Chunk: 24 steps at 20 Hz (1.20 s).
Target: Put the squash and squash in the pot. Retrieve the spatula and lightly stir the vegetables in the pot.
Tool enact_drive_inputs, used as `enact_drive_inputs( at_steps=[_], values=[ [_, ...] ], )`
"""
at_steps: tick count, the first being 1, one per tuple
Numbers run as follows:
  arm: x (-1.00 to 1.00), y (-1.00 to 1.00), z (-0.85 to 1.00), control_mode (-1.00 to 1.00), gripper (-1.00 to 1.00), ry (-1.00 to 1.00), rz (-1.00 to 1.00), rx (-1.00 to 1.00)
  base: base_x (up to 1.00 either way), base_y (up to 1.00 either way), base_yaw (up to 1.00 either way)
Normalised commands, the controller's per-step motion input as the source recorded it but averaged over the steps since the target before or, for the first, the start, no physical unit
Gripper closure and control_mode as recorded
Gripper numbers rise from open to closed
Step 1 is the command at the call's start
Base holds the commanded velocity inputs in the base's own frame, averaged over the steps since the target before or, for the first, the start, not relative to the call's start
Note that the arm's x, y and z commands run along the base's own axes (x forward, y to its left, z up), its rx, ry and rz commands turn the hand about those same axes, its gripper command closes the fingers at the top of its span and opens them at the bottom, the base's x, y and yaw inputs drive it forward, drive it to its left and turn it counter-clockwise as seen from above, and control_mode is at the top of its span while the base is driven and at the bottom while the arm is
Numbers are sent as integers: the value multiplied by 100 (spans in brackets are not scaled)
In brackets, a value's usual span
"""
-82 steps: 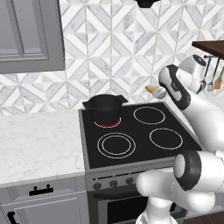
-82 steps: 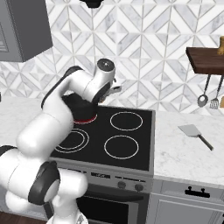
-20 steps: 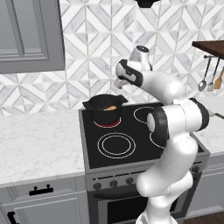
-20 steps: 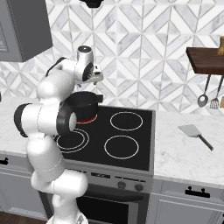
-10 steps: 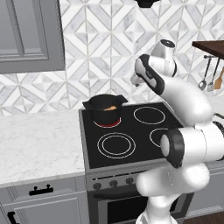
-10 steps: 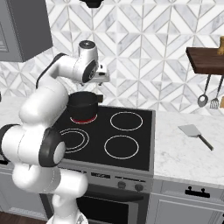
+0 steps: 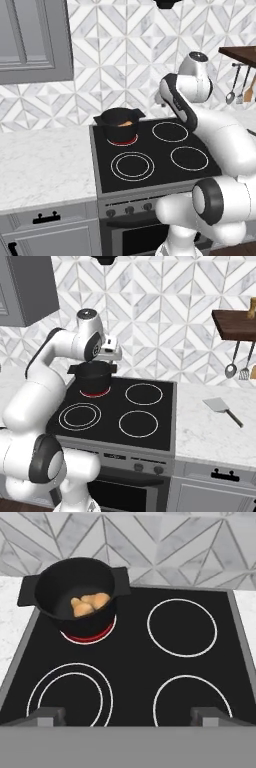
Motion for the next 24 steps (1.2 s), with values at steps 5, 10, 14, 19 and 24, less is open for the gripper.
enact_drive_inputs(
  at_steps=[5, 10, 14, 19, 24],
  values=[
    [0, 0, 0, 100, -100, 0, 0, 0, 2, -76, -10],
    [0, 0, 0, 100, -100, 0, 0, 0, 16, -93, -6],
    [13, -29, 0, -100, -100, 0, 0, 4, 15, -28, 0],
    [4, -66, -10, -100, -100, 18, -24, 18, 0, 0, 0],
    [-8, -44, -38, -100, -100, 29, -66, 21, 0, 0, 0]
  ],
)
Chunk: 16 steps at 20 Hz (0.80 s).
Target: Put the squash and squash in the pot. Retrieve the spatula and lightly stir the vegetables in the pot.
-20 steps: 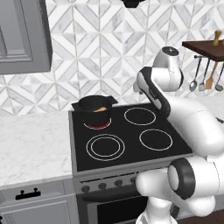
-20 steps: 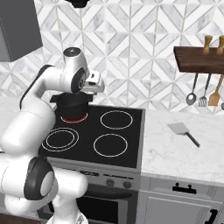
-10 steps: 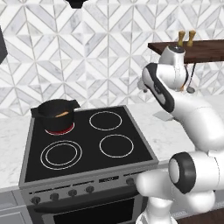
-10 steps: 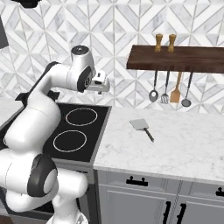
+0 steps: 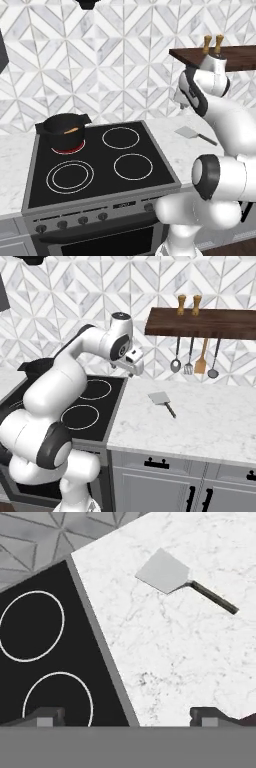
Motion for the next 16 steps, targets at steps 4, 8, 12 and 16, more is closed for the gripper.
enact_drive_inputs(
  at_steps=[4, 8, 12, 16],
  values=[
    [0, -28, -42, -100, -100, 24, -73, 22, 0, 0, 0],
    [1, -16, -53, -100, -100, 10, -73, 23, 0, 0, 0],
    [9, -33, -58, -100, -100, 1, -71, 22, 0, 0, 0],
    [9, -34, -56, -100, -100, 0, -71, 12, 0, 0, 0]
  ],
)
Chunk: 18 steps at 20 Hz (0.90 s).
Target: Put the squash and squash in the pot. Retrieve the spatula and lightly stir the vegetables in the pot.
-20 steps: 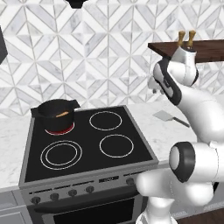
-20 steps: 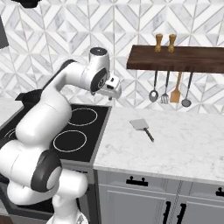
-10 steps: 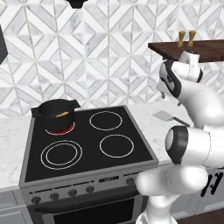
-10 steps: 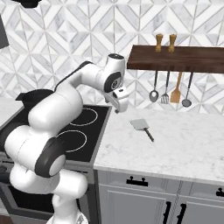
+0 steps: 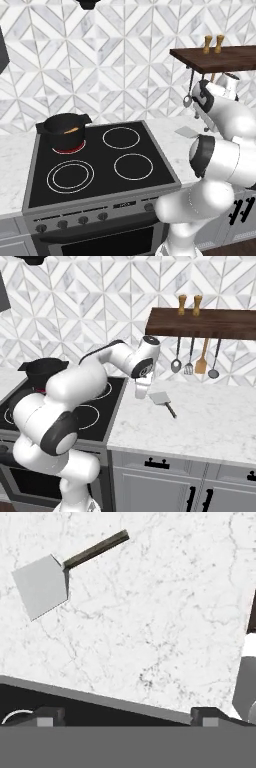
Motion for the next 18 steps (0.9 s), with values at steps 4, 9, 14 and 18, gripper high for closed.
enact_drive_inputs(
  at_steps=[4, 9, 14, 18],
  values=[
    [13, -45, -41, -100, -100, 3, -70, 12, 0, 0, 0],
    [45, -43, -16, -100, -100, 8, -58, 11, 0, 0, 0],
    [37, -37, -7, -100, -100, 14, -45, 5, 0, 0, 0],
    [0, -34, -34, -100, -100, 5, -35, 11, 0, 0, 0]
  ],
)
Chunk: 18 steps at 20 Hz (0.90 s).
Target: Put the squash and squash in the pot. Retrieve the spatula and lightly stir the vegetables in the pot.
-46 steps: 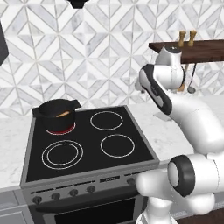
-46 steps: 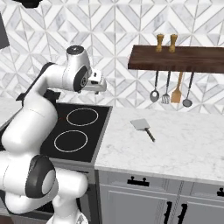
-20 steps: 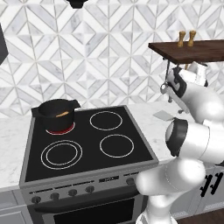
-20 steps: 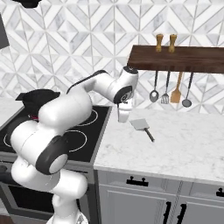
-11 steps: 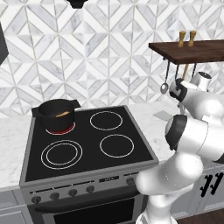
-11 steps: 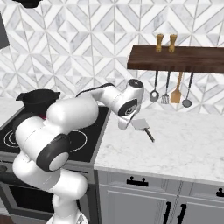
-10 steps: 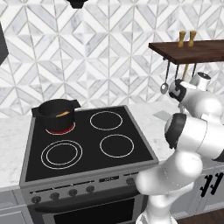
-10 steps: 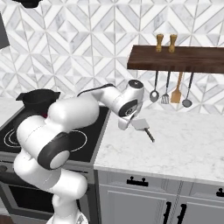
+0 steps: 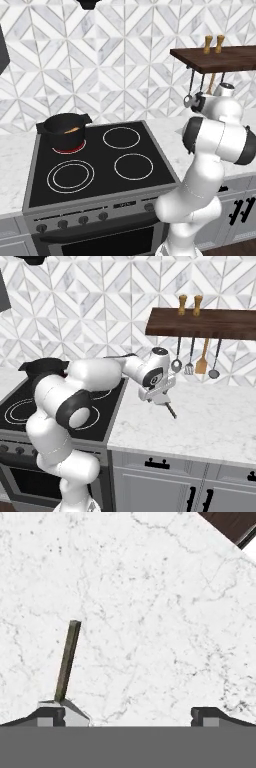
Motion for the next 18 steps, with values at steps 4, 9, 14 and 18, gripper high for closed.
enact_drive_inputs(
  at_steps=[4, 9, 14, 18],
  values=[
    [0, -32, -39, -100, -100, 0, -23, 13, 0, 0, 0],
    [0, -37, -35, -100, -100, -6, -13, 9, 0, 0, 0],
    [0, -24, -37, -100, -100, -7, -8, 5, 0, 0, 0],
    [1, -12, -32, -100, -100, -6, -3, 7, 0, 0, 0]
  ],
)
